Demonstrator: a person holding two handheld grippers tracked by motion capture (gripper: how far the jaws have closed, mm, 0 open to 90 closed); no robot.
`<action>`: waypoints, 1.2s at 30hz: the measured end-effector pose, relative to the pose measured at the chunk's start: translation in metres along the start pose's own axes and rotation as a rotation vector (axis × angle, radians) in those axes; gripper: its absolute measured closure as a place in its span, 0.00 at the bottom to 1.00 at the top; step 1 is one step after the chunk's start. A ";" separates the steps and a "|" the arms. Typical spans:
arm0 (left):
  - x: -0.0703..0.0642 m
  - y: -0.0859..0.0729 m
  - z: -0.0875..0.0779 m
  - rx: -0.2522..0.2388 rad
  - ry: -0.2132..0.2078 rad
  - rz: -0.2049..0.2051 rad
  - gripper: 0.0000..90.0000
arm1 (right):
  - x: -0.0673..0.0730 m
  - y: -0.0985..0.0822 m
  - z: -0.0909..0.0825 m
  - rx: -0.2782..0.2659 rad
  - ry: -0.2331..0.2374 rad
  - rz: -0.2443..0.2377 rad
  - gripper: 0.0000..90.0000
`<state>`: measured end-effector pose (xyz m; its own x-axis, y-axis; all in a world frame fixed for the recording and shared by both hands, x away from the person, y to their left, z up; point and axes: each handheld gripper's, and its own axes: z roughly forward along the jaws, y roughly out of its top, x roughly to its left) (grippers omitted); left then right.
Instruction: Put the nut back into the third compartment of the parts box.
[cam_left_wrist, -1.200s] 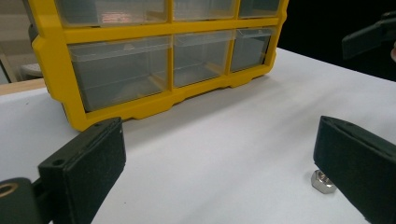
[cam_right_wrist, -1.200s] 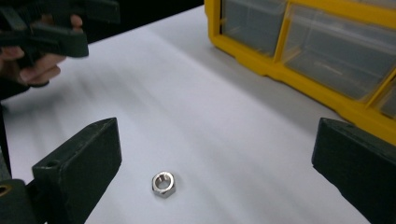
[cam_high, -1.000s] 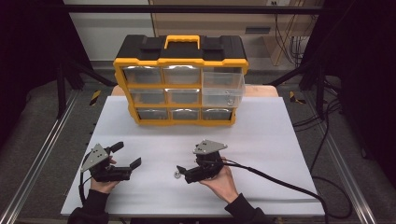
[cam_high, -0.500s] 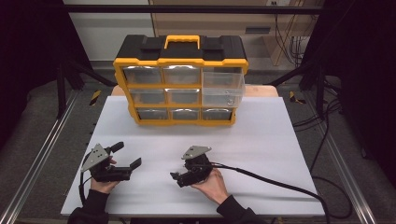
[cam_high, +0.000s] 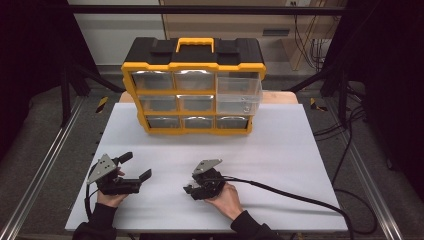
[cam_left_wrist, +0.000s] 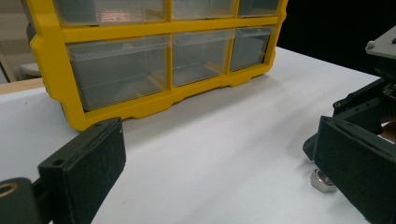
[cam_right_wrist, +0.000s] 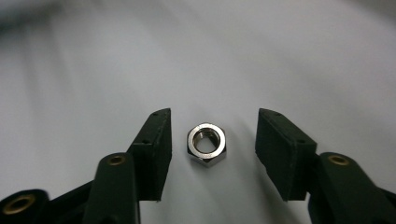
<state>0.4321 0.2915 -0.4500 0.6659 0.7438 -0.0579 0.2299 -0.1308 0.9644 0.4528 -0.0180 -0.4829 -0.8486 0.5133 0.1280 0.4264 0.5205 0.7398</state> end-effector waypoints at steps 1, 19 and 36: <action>0.000 0.000 0.000 0.000 0.000 0.000 0.03 | 0.000 0.000 0.000 0.003 0.005 -0.004 0.57; 0.000 0.000 0.000 0.002 0.000 0.002 0.03 | 0.000 -0.002 0.003 0.034 0.021 -0.037 0.76; 0.000 0.000 0.000 -0.001 0.001 0.000 0.03 | -0.004 0.006 -0.007 0.028 0.035 -0.022 0.78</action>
<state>0.4319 0.2917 -0.4497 0.6655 0.7442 -0.0575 0.2292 -0.1304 0.9646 0.4569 -0.0220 -0.4745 -0.8682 0.4775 0.1348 0.4152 0.5506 0.7242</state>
